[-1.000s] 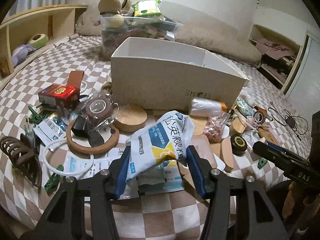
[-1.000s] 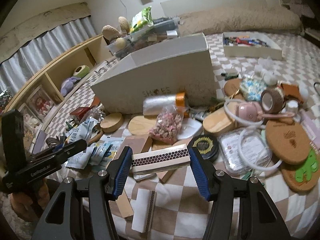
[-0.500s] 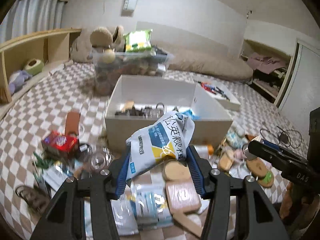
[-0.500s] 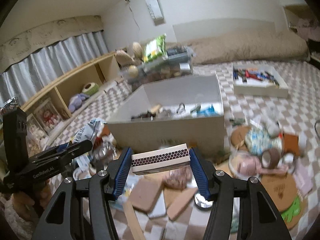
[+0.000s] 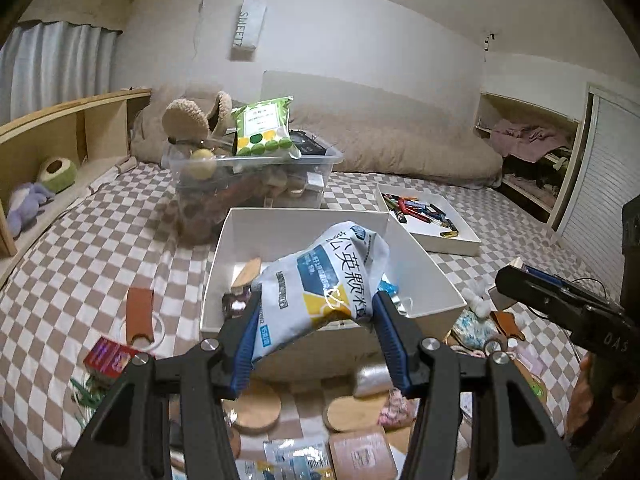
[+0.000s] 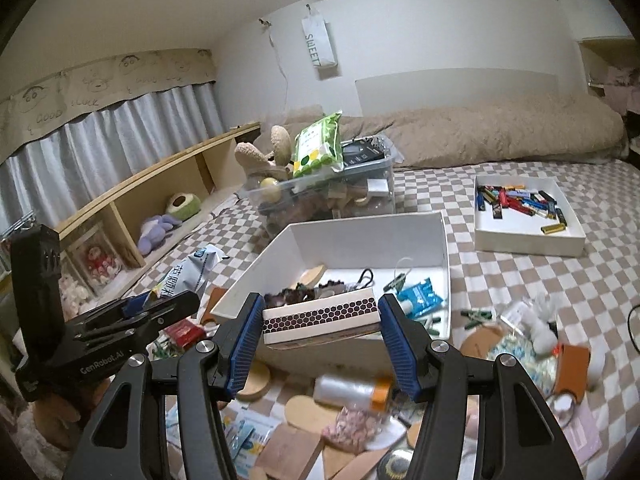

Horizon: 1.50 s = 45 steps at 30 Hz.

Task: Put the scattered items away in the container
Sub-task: 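Lower the medicine packet and matchbox into the white box with both tools, then open both tools to release the medicine packet and matchbox in the box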

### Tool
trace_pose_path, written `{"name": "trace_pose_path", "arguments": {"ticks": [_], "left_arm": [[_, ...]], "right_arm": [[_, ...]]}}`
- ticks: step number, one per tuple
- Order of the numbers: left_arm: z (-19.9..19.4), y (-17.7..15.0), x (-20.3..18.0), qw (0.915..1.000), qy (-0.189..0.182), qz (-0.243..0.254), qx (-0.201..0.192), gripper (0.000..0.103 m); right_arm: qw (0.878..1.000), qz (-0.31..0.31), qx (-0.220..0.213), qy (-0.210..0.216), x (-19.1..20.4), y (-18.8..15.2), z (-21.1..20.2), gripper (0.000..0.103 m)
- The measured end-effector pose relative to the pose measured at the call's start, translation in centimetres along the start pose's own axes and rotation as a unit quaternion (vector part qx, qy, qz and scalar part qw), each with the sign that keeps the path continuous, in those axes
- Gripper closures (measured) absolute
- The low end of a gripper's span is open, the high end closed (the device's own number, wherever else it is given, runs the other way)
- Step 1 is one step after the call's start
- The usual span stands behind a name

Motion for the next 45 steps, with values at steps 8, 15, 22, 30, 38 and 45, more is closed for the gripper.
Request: {"name": "trace_pose_path", "arguments": {"ticks": [8,15,22,30,38,45], "left_arm": [[4.7,-0.1,0.6,0.9997,0.006,-0.004,0.022,0.049],[8.2,-1.3,1.7,0.9984,0.022,-0.002,0.051,0.049],[10.7,-1.0,3.5,0.9974,0.035,0.003,0.063,0.049],[12.7,-1.9,4.6,0.996,0.038,0.002,0.081,0.049],[14.0,-2.7,3.9,0.9956,0.011,-0.002,0.094,0.025],[14.2,-3.3,4.2,0.9952,0.021,0.008,0.095,0.021]], "right_arm": [[0.999,0.02,0.028,-0.002,-1.4,0.0,3.0,0.044],[0.998,0.03,0.048,-0.016,-2.8,-0.6,5.4,0.044],[0.997,0.033,0.067,-0.021,-3.5,-1.0,7.5,0.044],[0.995,0.037,0.087,-0.031,-4.2,-1.8,9.3,0.044],[0.993,0.045,0.102,-0.033,-4.6,-2.1,10.8,0.044],[0.992,0.04,0.117,-0.035,-4.7,-2.6,11.7,0.044]]}}
Point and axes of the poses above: each gripper's, at about its wrist camera, not at the fingertips, and z roughly the way its jaws point, x to its left, y to its top, the point moved 3 cm from there along z, roughly the way its jaws point, and after that the axes turned 13 degrees about -x, right-handed, at the moved point
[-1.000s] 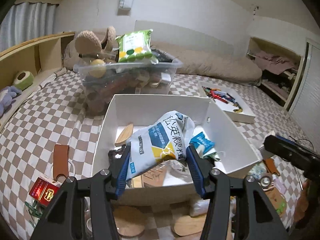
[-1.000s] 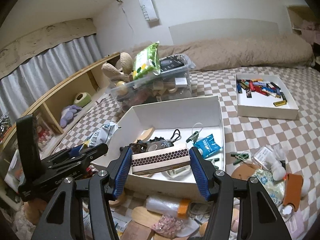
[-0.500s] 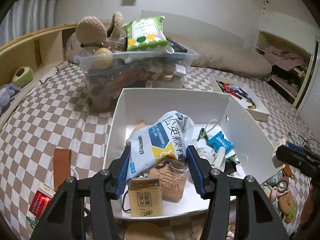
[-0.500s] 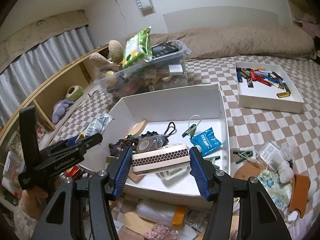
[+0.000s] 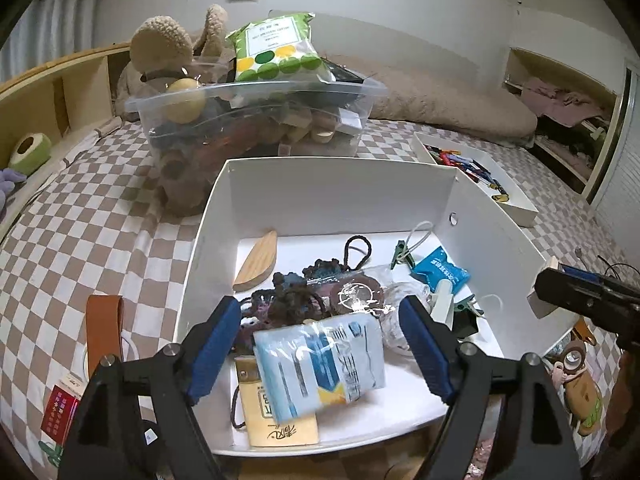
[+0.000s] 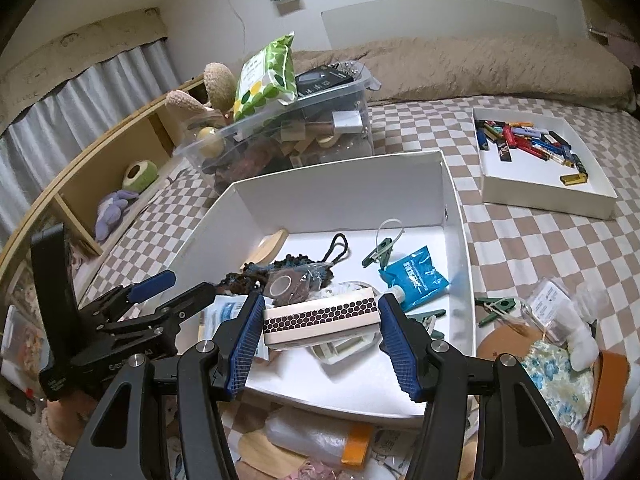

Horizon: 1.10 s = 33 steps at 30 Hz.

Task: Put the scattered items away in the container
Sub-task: 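Open both tools to release the medicine packet and matchbox in the box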

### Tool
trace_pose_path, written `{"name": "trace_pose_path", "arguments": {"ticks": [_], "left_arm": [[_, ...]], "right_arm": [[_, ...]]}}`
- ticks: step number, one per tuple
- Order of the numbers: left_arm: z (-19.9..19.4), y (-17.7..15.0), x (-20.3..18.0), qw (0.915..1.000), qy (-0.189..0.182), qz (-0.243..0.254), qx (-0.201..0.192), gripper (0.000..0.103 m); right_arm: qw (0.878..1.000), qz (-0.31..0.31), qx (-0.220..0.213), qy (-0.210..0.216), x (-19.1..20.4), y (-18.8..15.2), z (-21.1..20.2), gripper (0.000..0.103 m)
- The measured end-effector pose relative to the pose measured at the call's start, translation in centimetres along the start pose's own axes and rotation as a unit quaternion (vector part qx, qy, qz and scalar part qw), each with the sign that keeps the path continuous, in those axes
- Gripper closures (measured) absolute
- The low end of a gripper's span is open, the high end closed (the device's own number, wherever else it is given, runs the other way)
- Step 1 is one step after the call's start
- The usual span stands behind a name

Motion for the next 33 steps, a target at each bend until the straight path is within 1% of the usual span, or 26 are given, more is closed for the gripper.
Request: {"name": "trace_pose_path", "arguments": {"ticks": [9,14,16,17,18,22,33], "left_arm": [[-0.6,0.0,-0.2,1.0,-0.003,0.004,-0.006,0.021],[-1.0,0.1,-0.5,0.9999,-0.007,0.007,-0.007,0.021],[-1.2,0.1,-0.7,0.9999,-0.008,0.007,-0.008,0.021],[-1.2,0.2,-0.7,0.9999,-0.008,0.007,-0.008,0.021],[-1.3,0.2,-0.7,0.9999,-0.008,0.007,-0.008,0.021],[-1.3,0.2,-0.7,0.9999,-0.008,0.007,-0.008,0.021],[-1.4,0.2,-0.8,0.9999,-0.009,0.007,-0.008,0.021]], "right_arm": [[1.0,0.007,0.011,-0.006,-0.6,-0.2,0.7,0.044],[1.0,-0.003,0.018,-0.014,-0.8,-0.4,1.3,0.044],[1.0,-0.005,0.023,-0.015,-0.7,-0.5,1.7,0.035],[1.0,-0.007,0.024,-0.017,-0.7,-0.6,1.8,0.023],[0.999,-0.01,0.022,-0.021,-0.7,-0.6,1.9,0.017],[1.0,-0.011,0.016,-0.023,-0.7,-0.6,1.8,0.017],[0.999,-0.009,0.018,-0.025,-1.0,-0.6,1.9,0.017]]}}
Point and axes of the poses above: each gripper's, at about its wrist camera, not at the fingertips, and z roughly the way its jaws point, x to its left, y to its top, the point moved 3 cm from there along z, roughly the way its jaws point, and after that the axes turned 13 degrees about -x, right-handed, at the moved point
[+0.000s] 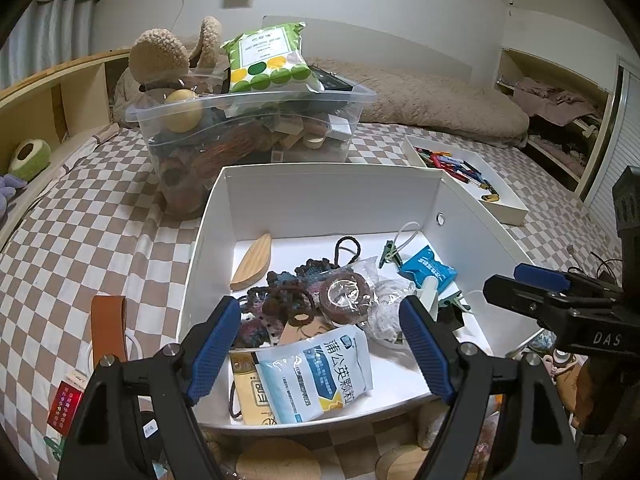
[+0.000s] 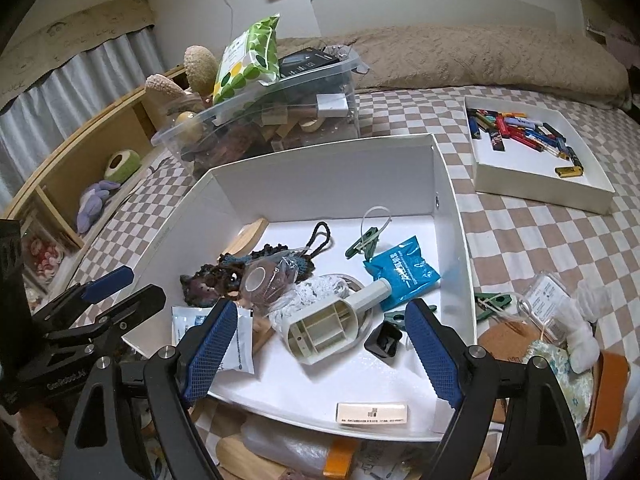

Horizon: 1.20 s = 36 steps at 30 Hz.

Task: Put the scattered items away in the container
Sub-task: 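Open both tools to release the medicine packet and matchbox in the box, then raise both tools out of the box and move back over the items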

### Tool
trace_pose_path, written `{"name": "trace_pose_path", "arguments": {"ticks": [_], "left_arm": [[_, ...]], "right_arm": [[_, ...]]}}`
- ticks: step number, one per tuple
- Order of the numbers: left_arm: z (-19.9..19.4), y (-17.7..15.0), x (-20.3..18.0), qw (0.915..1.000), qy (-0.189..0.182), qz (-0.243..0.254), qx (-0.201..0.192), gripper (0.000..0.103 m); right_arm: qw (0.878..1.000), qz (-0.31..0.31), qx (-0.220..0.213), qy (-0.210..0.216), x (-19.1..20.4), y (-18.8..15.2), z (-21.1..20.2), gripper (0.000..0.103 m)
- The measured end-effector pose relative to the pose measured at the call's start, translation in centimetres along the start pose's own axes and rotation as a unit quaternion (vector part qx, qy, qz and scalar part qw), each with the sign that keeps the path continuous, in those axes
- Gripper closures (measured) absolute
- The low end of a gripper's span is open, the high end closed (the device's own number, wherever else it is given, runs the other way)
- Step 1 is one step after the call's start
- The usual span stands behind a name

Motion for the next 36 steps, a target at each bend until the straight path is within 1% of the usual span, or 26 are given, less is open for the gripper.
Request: {"name": "trace_pose_path", "arguments": {"ticks": [7,15,16,17,18,22,26,28,36], "left_arm": [[-0.4,0.0,-0.2,1.0,0.0,0.001,0.0,0.021],[-0.6,0.0,-0.3,1.0,0.0,0.003,-0.001,0.021],[-0.7,0.0,-0.3,1.0,-0.001,0.005,-0.002,0.018],[-0.9,0.1,-0.4,1.0,0.001,0.006,-0.004,0.01],[-1.1,0.0,-0.4,0.9999,0.004,0.006,-0.007,0.007],[-1.8,0.2,-0.5,0.9999,0.006,0.008,-0.013,0.0],[-2.1,0.4,-0.4,0.9998,0.012,0.008,-0.016,0.0],[-2.1,0.5,-0.5,0.9999,0.009,0.009,-0.01,0.0],[-2.7,0.7,-0.7,0.9998,0.007,0.011,-0.017,0.0]], "right_arm": [[1.0,-0.001,0.0,-0.001,0.0,0.0,-0.2,0.017],[1.0,-0.008,-0.01,-0.007,0.0,-0.1,-1.0,0.017],[1.0,-0.009,-0.011,-0.011,0.0,-0.1,-1.1,0.017],[1.0,-0.011,-0.013,-0.015,0.0,-0.1,-1.2,0.011],[1.0,-0.013,-0.017,-0.019,0.0,-0.1,-1.3,0.0],[0.999,-0.012,-0.025,-0.018,0.0,-0.2,-1.6,0.0],[0.999,-0.013,-0.027,-0.019,0.0,-0.2,-1.8,0.0],[0.999,-0.015,-0.028,-0.02,0.1,-0.2,-2.0,0.0],[0.999,-0.018,-0.033,-0.024,0.2,0.0,-2.6,0.0]]}}
Point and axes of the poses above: each gripper's, at about its wrist camera, not at the fingertips, and z roughly the way its jaws point, x to its left, y to its top, the point moved 3 cm from there along z, roughly the way its jaws point, and after that the axes turned 13 degrees about -x, right-handed, at the moved point
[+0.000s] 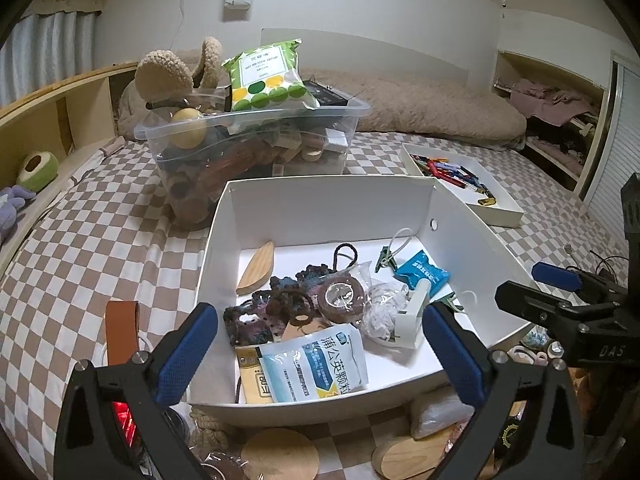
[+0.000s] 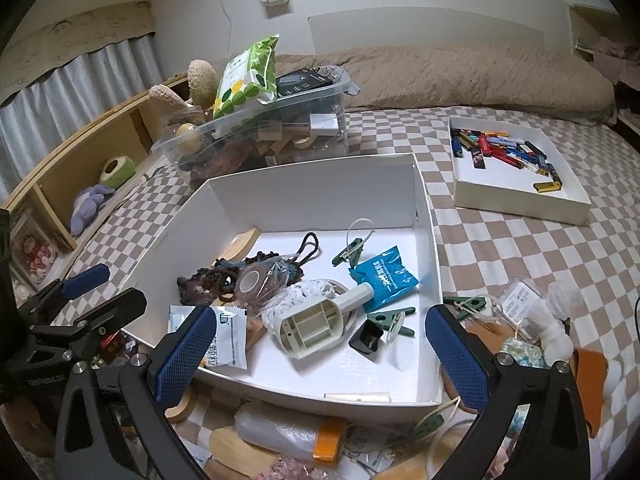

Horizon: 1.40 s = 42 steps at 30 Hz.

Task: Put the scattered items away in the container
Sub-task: 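Raise both tools out of the box and move back over the items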

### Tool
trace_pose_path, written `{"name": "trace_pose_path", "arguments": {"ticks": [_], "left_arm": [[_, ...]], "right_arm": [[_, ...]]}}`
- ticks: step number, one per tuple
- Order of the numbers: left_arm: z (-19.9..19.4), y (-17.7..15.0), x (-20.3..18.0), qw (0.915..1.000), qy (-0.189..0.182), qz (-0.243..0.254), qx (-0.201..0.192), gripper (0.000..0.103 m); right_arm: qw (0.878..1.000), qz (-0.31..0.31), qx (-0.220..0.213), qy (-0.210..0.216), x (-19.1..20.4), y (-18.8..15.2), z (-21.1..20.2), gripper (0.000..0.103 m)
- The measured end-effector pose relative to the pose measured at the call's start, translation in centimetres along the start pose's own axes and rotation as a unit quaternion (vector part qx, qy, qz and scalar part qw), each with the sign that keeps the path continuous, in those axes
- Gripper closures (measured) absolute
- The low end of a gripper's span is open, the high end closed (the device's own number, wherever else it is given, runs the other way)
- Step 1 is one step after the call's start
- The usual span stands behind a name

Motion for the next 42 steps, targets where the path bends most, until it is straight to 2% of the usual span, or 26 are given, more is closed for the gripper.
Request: {"name": "trace_pose_path", "arguments": {"ticks": [10,25,35,42], "left_arm": [[-0.9,0.4,0.4,0.9998,0.018,-0.006,-0.01,0.0],[-4.6,1.0,-0.2,0.9985,0.014,-0.001,-0.053,0.0],[-6.6,-0.4,-0.2,0.9975,0.024,0.008,-0.066,0.0],[-7.5,-1.0,0.3,0.996,0.037,0.01,-0.081,0.0]], "right_arm": [[1.0,-0.006,-0.008,-0.006,-0.3,0.2,-1.1,0.0],[0.998,-0.014,-0.061,-0.01,-0.6,0.9,-6.6,0.0],[0.997,-0.017,-0.079,0.004,0.3,-1.1,-8.0,0.0],[0.997,-0.004,-0.08,-0.011,0.2,-3.0,-7.8,0.0]]}}
Point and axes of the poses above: each gripper's, at about its wrist camera, not at the fingertips, and z roughly the way its jaws point, x to its left, y to its top, the point moved 3 cm from there along z, roughly the way its jaws point, and after that the axes turned 13 degrees about -x, right-handed, at the moved point
